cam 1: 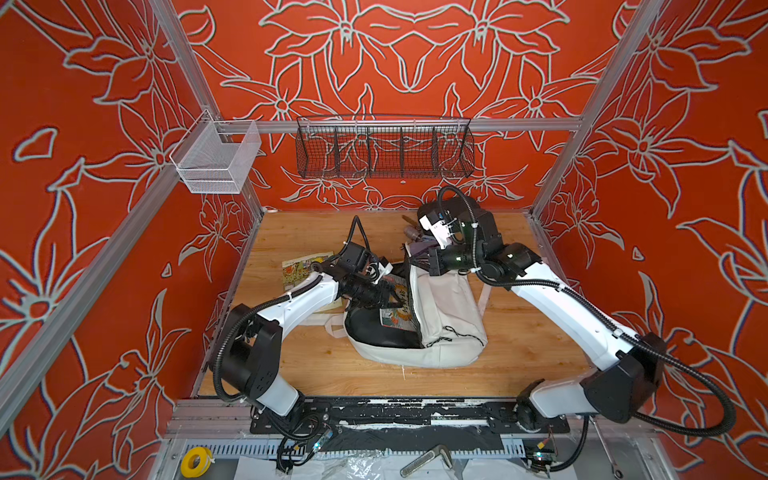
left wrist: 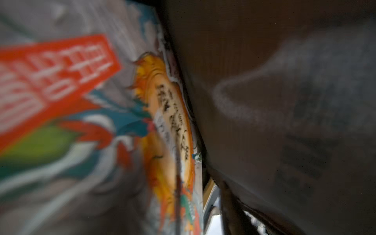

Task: Pack the student bag
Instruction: 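Lower the book into the backpack with the left gripper while the right holds it open, then release the book and move both grippers to the green picture book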

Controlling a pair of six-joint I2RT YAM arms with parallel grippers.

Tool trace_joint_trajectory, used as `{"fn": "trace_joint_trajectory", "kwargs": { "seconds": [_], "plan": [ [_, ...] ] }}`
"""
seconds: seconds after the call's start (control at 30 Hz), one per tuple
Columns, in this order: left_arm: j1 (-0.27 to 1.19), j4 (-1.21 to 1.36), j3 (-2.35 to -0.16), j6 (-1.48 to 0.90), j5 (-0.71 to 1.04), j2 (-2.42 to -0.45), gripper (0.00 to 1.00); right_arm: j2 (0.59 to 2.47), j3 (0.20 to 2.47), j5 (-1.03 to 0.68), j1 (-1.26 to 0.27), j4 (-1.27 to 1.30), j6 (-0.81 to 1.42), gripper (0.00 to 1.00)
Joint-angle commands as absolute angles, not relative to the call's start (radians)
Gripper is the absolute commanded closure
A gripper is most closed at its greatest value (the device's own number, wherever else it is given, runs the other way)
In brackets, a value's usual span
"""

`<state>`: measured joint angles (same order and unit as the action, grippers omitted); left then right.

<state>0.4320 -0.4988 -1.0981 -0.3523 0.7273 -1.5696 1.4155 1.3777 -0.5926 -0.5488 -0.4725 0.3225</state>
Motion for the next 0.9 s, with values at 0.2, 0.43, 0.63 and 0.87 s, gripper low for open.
{"fn": "trace_joint_trajectory", "kwargs": {
  "seconds": [0.2, 0.43, 0.63, 0.87],
  "plan": [
    [0.376, -0.627, -1.139, -0.287, 0.403, -1.374, 0.03, 1.413, 1.355, -0.434, -0.535, -0.586, 0.228, 1.0],
    [0.177, -0.628, -1.077, -0.317, 0.381, -1.224, 0.02, 1.441, 1.371, -0.381, -0.534, -0.638, 0.156, 0.98],
    [0.135, -0.639, -1.029, -0.299, 0.388, -1.217, 0.07, 1.534, 1.441, -0.48, -0.544, -0.623, 0.135, 0.8],
    [-0.037, -0.6, -0.973, -0.435, 0.328, -1.181, 0.02, 1.581, 1.438, -0.374, -0.62, -0.424, 0.154, 0.42]
  ]
}}
